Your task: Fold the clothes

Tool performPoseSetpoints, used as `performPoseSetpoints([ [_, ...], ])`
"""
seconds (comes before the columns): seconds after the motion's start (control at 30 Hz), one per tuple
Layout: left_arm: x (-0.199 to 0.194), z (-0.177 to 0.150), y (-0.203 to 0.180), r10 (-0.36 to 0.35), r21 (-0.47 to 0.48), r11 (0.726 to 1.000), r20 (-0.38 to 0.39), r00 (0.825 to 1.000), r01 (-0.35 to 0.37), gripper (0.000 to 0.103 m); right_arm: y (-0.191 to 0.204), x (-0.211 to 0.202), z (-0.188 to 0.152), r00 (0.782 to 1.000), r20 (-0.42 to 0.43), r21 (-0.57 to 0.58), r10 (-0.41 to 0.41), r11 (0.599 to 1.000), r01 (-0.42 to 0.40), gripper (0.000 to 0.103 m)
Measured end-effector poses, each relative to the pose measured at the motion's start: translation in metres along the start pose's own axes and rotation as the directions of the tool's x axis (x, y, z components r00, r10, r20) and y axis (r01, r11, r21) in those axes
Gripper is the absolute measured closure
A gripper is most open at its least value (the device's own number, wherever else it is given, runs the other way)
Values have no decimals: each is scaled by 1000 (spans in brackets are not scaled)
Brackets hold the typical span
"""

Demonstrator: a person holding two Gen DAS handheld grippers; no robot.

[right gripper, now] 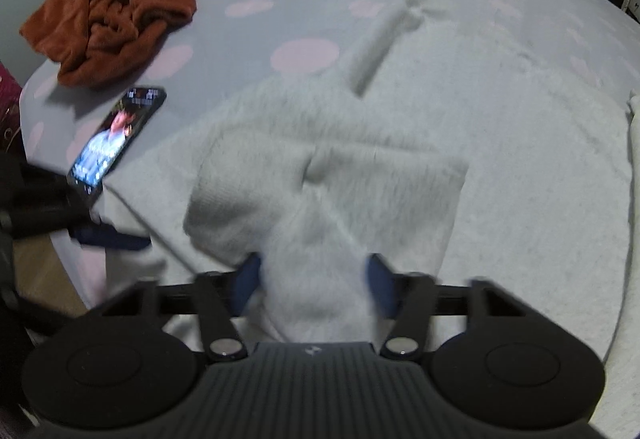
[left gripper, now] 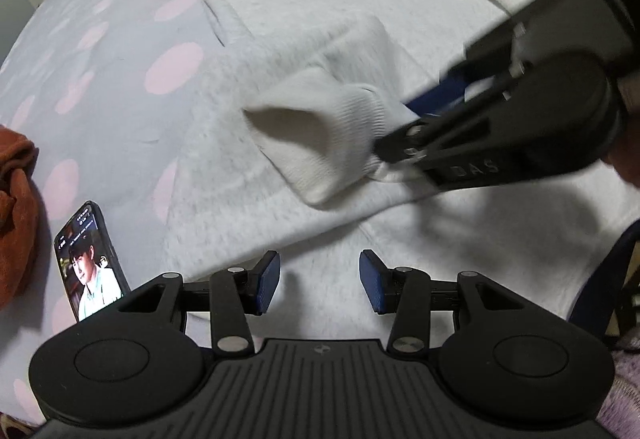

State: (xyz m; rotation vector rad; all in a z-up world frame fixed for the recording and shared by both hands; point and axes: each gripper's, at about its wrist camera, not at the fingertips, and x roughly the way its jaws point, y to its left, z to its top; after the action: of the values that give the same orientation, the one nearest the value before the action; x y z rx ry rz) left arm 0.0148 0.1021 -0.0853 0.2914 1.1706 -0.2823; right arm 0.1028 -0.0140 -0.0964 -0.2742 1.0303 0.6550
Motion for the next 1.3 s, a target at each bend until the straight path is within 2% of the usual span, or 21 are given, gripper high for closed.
performPoseSetpoints([
  [0.1, -1, 1, 1, 8, 1, 1000, 4, 1000, -8, 61, -5, -7, -4, 1000, 20, 11, 0, 1000, -1, 90],
  [0.23, -4, 1, 5, 8, -20, 1000, 19, 1000, -8, 61, -17, -32, -5, 997, 75, 33, -22, 999, 20, 92],
  [0.4, -6, 0, 6, 3, -25, 1000, 27, 1000, -2, 61, -50, -75, -9, 986, 127, 102, -104, 991, 91, 92],
  [0.5, -7, -1, 7, 3, -29, 1000, 33, 999, -2, 61, -76, -92, -17, 981, 114, 152, -158, 978, 140, 92],
  [0.63, -6, -2, 3, -1, -27, 1000, 45, 999, 2, 61, -107, -93, -35, 980, 56, 235, -188, 957, 170, 92],
  [0.73, -7, 1, 2, -3, -16, 1000, 41, 999, 3, 61, -124, -84, -49, 981, -10, 298, -194, 936, 188, 85],
  [0.87, -7, 4, 1, 3, -15, 1000, 36, 999, -3, 61, -133, -85, -58, 966, -32, 311, -257, 916, 254, 77],
  [1.07, -9, 5, 1, 6, -16, 1000, 43, 999, -5, 61, -145, -105, -54, 944, 8, 343, -329, 888, 306, 65],
  [1.2, -8, 6, 3, 6, -25, 1000, 47, 999, -5, 61, -145, -119, -36, 925, 60, 301, -375, 890, 342, 54],
  [1.3, -9, 6, 6, 5, -34, 999, 54, 999, -3, 61, -144, -126, -21, 910, 95, 263, -403, 892, 367, 52],
])
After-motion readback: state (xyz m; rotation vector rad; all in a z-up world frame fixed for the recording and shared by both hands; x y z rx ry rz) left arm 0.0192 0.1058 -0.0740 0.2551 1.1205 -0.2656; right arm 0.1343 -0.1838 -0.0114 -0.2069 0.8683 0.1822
